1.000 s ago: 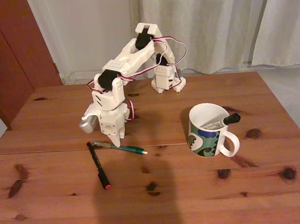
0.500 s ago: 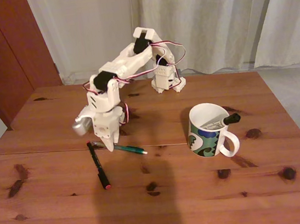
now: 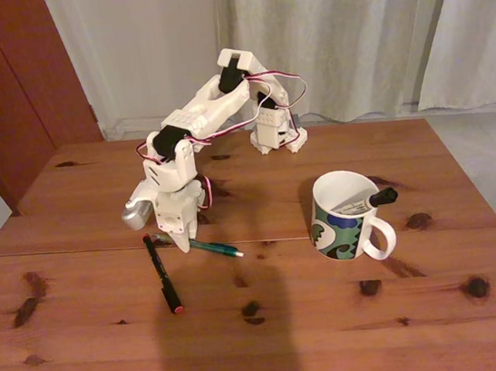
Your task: Clean up the desk and place the pens and markers into the cup
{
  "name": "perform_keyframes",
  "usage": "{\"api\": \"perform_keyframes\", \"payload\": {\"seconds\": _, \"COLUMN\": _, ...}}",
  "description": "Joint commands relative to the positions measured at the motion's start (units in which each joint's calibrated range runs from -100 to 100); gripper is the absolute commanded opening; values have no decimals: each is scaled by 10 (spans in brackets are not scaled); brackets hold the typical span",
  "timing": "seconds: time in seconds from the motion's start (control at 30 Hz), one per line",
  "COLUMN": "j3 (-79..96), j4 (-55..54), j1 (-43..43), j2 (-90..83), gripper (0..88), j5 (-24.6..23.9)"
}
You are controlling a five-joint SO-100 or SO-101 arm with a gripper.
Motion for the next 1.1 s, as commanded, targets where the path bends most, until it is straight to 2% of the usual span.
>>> {"api": "perform_keyframes", "payload": {"seconds": 0.0, "j3": -17, "j4": 2, "j1": 2, "j2": -5, "gripper": 10, "j5": 5}}
{"api": "perform_keyframes", "payload": {"seconds": 0.47, "j3": -19, "j4": 3, "j1": 0, "j2": -29, "gripper": 9, "j5": -1}}
{"api": "perform_keyframes", "payload": {"seconds": 1.07, "j3": 179, "j4": -1, "j1": -28, "j2": -285, "gripper": 9, "j5": 0}}
